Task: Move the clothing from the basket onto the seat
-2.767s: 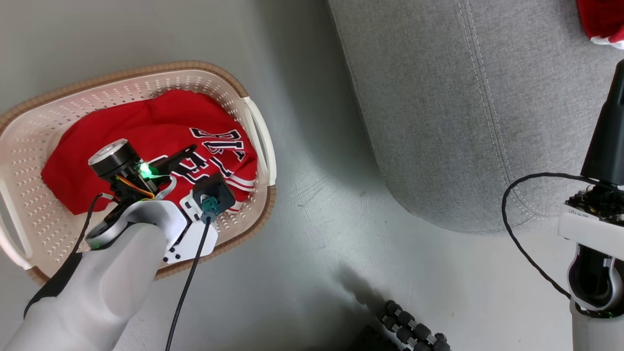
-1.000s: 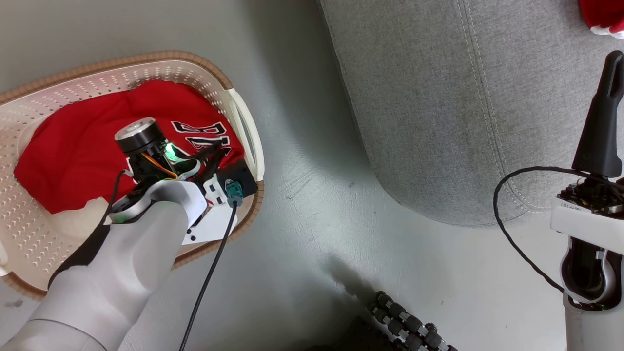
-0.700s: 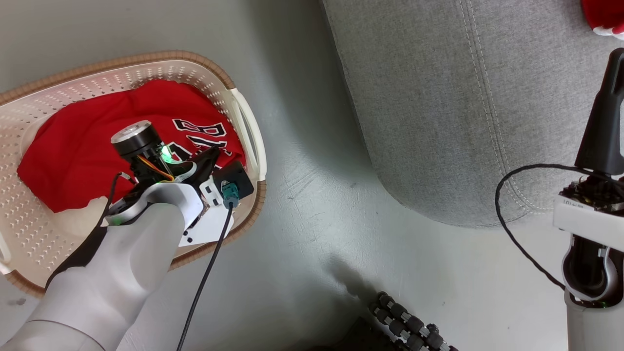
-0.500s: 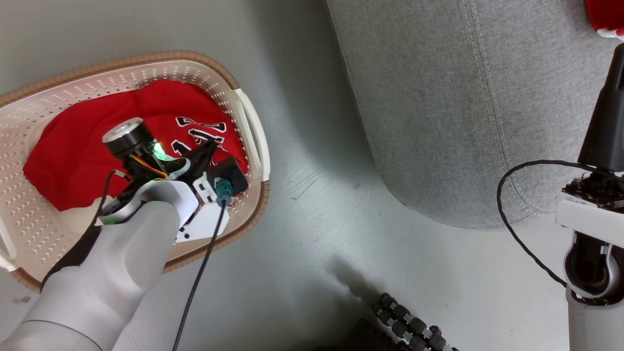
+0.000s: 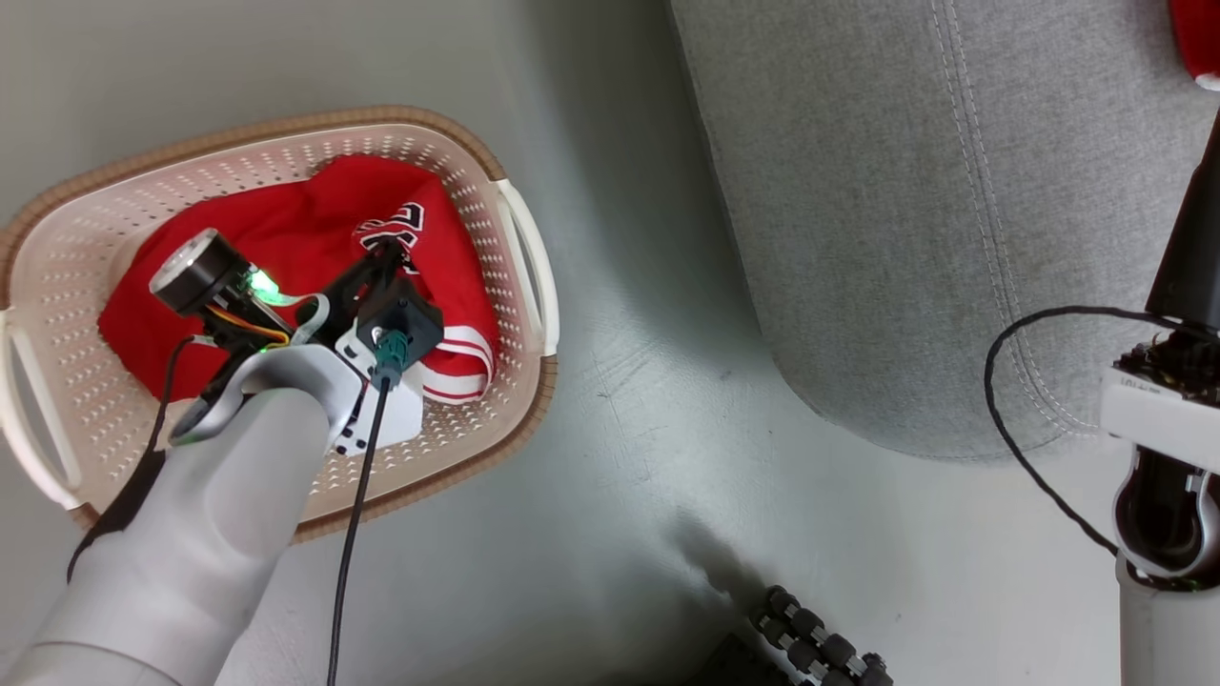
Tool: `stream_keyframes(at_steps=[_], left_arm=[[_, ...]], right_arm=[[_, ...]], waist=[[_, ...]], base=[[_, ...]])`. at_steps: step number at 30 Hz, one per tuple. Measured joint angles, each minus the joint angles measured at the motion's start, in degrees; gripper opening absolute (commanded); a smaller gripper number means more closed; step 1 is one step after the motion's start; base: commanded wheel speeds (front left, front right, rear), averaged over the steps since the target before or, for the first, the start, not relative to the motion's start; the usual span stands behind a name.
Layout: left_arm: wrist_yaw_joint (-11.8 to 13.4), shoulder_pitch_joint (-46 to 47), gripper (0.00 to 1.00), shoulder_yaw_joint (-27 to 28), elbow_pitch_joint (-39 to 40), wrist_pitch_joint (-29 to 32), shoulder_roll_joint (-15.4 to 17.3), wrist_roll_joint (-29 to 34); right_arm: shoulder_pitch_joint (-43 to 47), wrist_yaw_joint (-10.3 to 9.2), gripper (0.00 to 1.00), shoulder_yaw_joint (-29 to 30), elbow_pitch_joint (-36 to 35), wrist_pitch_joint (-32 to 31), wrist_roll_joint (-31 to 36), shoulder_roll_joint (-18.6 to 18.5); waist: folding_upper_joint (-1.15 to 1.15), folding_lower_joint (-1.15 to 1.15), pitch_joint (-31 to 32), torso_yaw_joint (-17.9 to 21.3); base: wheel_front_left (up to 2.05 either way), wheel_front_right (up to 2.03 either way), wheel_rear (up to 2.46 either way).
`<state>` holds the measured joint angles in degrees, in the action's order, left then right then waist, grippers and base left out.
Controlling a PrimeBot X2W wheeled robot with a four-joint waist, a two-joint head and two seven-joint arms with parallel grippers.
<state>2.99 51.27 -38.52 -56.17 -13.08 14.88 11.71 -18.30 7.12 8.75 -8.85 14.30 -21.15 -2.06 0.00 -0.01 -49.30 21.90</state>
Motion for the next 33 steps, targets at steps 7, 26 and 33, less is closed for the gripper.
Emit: stream_keyframes(at_steps=[7,26,33], left_arm=[[1.7,-2.0,0.0,0.6,2.6,-0.6,-0.6,-1.1],[5.5,-8.5,0.0,3.4,12.7,-1.3,0.2,-5.2],[7.1,-11.2,0.0,3.9,18.5,-1.3,0.4,-6.6]], right_arm=[[-0.8,0.0,1.0,0.0,0.0,0.3,0.5,0.0],[-0.8,0.0,1.0,0.5,0.5,0.3,3.3,0.0],[-0.8,0.0,1.0,0.4,0.8,0.3,4.1,0.0]], waist=[[0.0,0.0,1.1,-1.3],[0.0,0.0,5.2,-4.2],[0.0,0.0,7.1,-5.6]], base=[[0.0,0.0,0.0],[0.0,0.0,0.0],[0.0,0.0,0.0]])
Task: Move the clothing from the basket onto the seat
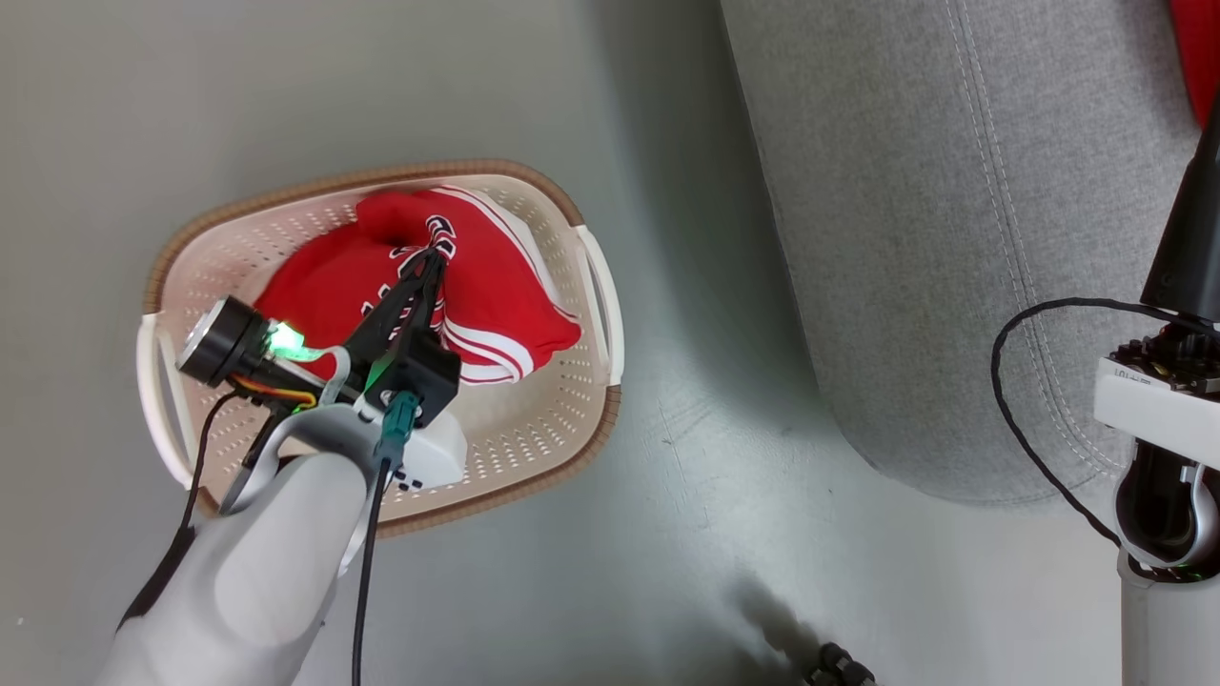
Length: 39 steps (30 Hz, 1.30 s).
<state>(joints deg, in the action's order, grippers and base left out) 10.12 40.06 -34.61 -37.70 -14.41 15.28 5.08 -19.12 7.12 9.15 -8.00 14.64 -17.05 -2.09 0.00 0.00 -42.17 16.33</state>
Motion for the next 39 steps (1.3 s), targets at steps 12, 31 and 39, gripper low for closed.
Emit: stream_keyframes(at_steps=[12,31,39], left_arm=[[3.7,-5.9,0.0,2.4,10.5,0.0,0.8,-3.0],[9.7,-11.9,0.0,6.1,27.7,-0.1,1.9,-4.9],[11.6,-13.8,0.0,7.6,32.7,-0.1,2.4,-5.1]], right_arm=[[0.0,0.0,1.0,-0.3,0.1,0.0,3.8,-0.1],[0.0,0.0,1.0,-8.1,4.9,0.0,9.2,-2.7],[0.0,0.0,1.0,-15.2,9.6,0.0,9.8,-5.6]], waist=[[0.0,0.0,3.5,-2.6],[0.0,0.0,11.1,-7.8],[0.0,0.0,15.3,-10.1]], base=[[0.0,0.0,0.0],[0.0,0.0,0.0],[0.0,0.0,0.0]])
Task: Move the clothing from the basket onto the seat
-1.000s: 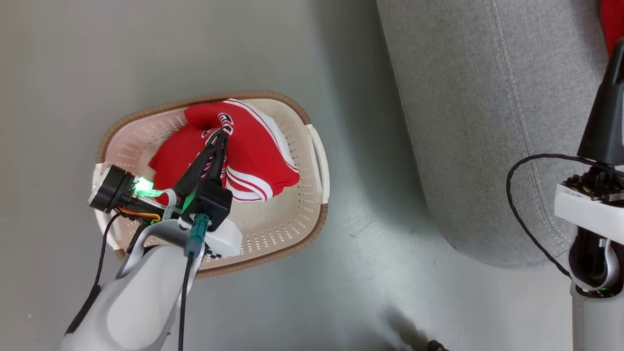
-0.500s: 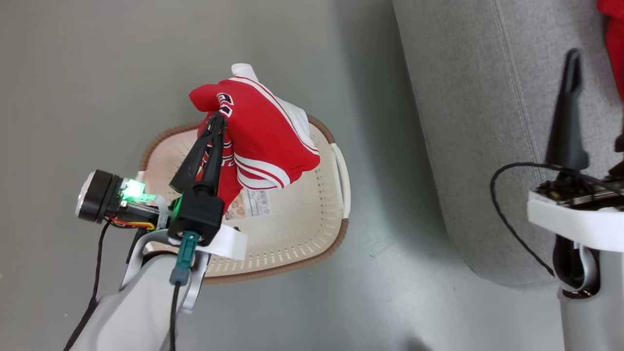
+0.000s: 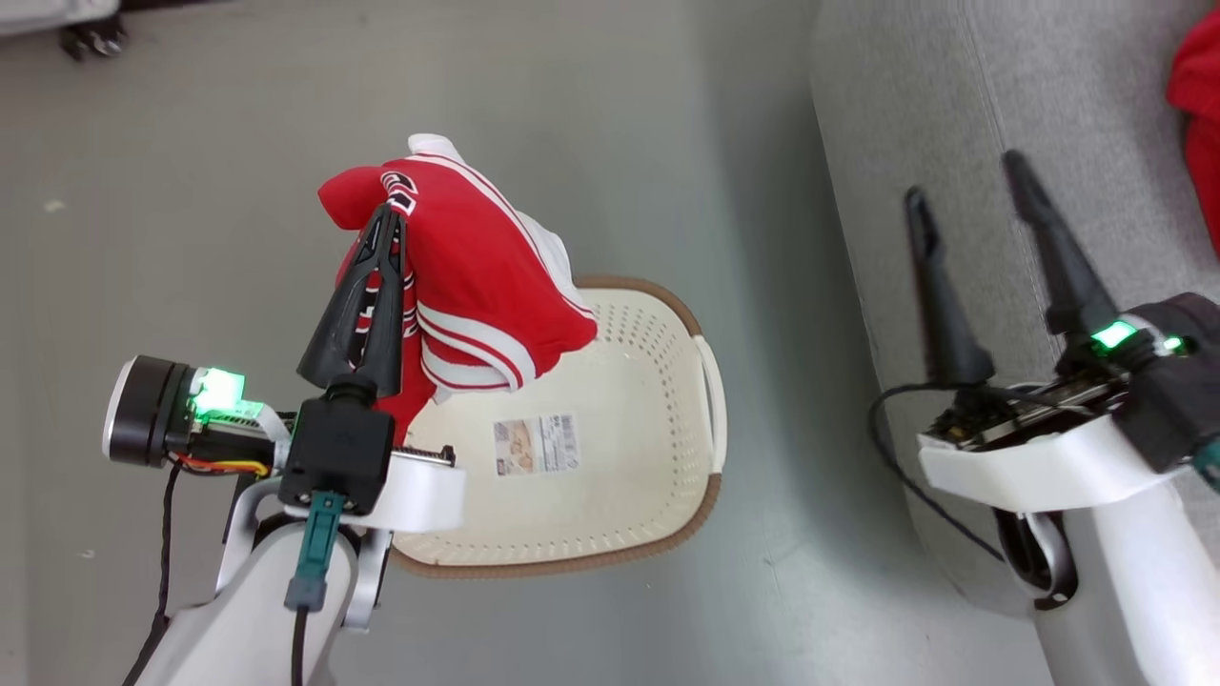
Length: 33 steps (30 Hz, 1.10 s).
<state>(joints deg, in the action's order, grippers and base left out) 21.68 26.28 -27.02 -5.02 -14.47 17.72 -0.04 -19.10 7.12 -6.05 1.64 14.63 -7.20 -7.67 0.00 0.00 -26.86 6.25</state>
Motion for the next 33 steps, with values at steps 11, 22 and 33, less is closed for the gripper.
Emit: stream_keyframes(at_steps=[11,22,33], left_arm=[[0.3,-4.0,0.0,0.2,3.5,0.0,1.1,-0.6],[-1.1,-7.7,0.0,-1.7,4.6,0.0,2.0,-2.1],[-4.6,-10.0,0.0,-4.8,0.5,0.0,1.4,-4.0]], right_arm=[[0.1,0.0,1.0,-2.1,2.9,0.0,-0.2,-1.4],[3.7,0.0,1.0,-1.5,4.8,-0.5,-1.4,-1.9],[8.3,0.0,1.0,-0.6,5.0,-1.8,-1.5,-1.3]], waist=[[0.0,0.0,6.3,-3.1],[0.0,0.0,12.9,-5.8],[0.0,0.0,17.2,-6.4]], base=[[0.0,0.0,0.0],[0.0,0.0,0.0],[0.0,0.0,0.0]])
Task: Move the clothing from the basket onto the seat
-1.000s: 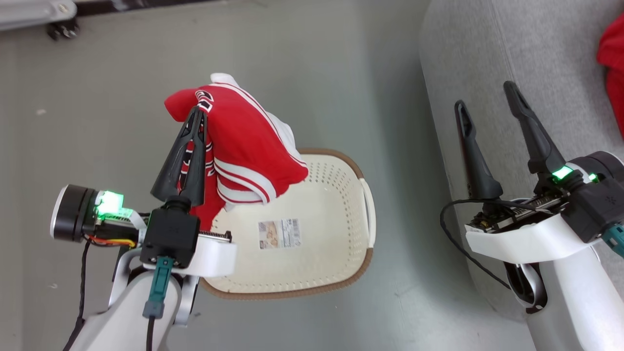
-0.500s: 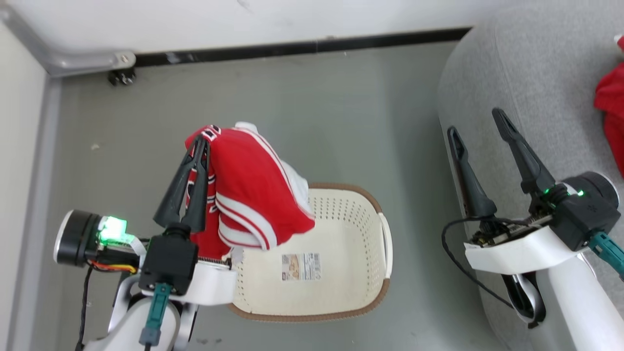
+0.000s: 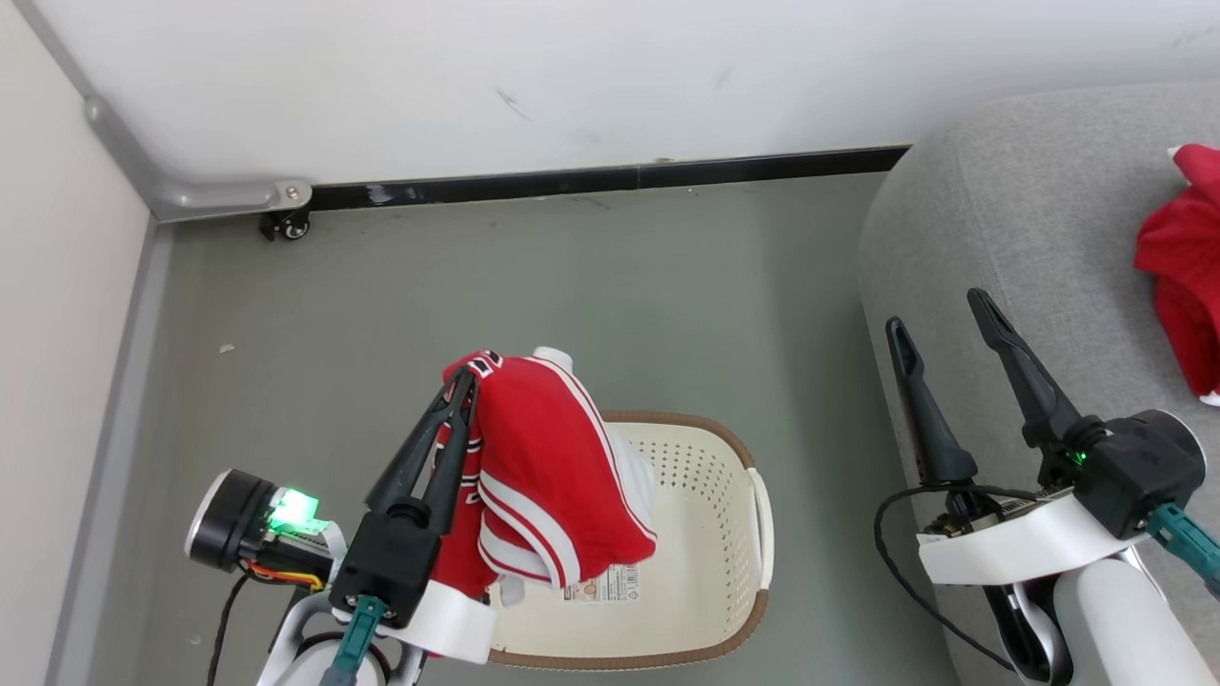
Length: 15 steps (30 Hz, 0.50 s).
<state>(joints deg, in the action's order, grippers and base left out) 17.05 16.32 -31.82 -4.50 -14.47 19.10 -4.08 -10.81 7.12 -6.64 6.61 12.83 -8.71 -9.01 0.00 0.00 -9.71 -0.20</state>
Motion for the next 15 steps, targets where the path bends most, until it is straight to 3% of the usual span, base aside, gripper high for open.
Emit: stream_keyframes(at_steps=[7,15], left_arm=[[-2.4,-0.2,0.0,-1.9,-1.5,0.0,-0.8,-0.8],[-3.5,0.3,0.0,-2.9,-4.5,0.0,-1.8,-0.8]], right_arm=[[1.6,0.0,1.0,1.5,-1.5,-0.8,0.0,0.2],[2.4,0.0,1.0,2.1,-3.4,-1.2,0.0,0.2]], waist=[[0.0,0.0,-0.4,1.5],[0.0,0.0,-1.6,3.0]], base=[[0.0,0.0,0.0],[0.0,0.0,0.0]])
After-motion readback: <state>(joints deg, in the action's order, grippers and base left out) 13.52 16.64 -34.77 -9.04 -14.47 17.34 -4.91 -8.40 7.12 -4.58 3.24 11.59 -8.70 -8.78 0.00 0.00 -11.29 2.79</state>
